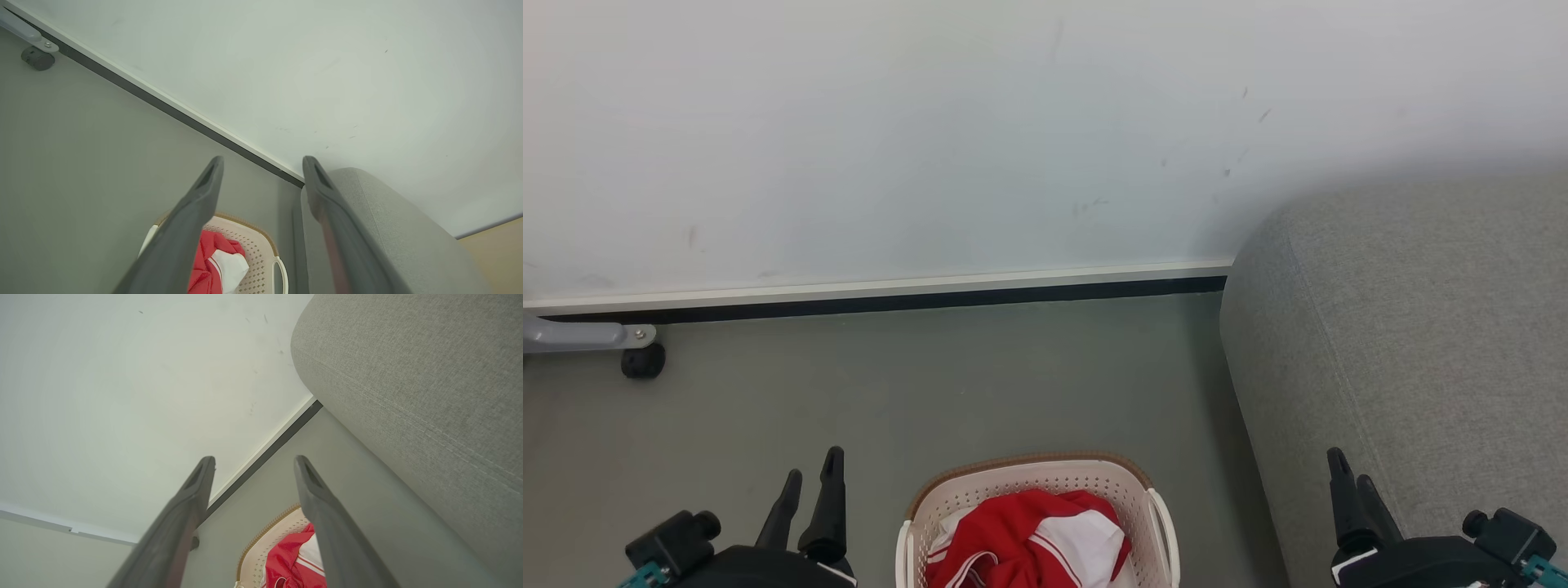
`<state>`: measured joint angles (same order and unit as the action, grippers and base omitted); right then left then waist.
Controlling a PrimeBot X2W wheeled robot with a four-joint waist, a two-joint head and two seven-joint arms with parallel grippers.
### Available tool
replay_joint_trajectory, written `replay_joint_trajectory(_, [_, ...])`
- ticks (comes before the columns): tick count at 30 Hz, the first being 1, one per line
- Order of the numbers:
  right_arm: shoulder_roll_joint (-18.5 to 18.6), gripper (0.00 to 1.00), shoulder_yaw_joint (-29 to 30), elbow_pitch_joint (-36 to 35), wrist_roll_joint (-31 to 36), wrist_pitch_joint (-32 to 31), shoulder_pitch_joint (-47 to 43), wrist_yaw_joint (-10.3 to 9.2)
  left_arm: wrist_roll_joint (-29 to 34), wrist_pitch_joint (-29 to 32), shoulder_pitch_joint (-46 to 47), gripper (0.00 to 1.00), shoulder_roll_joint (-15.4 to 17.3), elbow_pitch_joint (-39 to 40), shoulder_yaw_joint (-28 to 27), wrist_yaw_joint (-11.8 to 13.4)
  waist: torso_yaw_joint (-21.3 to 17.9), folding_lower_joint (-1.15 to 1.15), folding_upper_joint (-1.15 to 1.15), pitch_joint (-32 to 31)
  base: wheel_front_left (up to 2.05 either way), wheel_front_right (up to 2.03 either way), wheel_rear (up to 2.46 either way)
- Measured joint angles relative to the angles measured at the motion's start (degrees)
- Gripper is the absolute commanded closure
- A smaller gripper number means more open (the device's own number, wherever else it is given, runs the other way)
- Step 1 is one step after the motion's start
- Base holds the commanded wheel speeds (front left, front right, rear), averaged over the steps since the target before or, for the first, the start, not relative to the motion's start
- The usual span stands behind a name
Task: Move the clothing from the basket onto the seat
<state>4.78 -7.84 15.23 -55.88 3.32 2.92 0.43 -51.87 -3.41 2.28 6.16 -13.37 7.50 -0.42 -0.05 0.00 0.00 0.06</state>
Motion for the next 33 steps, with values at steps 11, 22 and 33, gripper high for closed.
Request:
replay_joint_trajectory(11, [0.59,0.00,-2.46,-0.70,8.02,1.99,0.02,-1.41,9.21,-1.83,-0.18,0.00,0.58,1.00,0.29,1.52,-0.09,0.00,0.00,-0.04,0.00,0.00,0.00])
replay_joint_trajectory(22, [1.15,0.00,-5.06,-1.47,16.68,4.16,0.03,-2.93,18.98,-3.97,-0.50,0.00,0.53,2.31,0.51,2.97,-0.18,0.00,0.00,-0.01,0.00,0.00,0.00])
replay_joint_trajectory(33, [1.71,0.00,-7.42,-2.14,24.60,6.43,0.07,-4.17,28.20,-6.34,-0.88,0.00,0.00,3.64,0.60,4.49,-0.44,0.00,0.00,0.04,0.00,0.00,0.00])
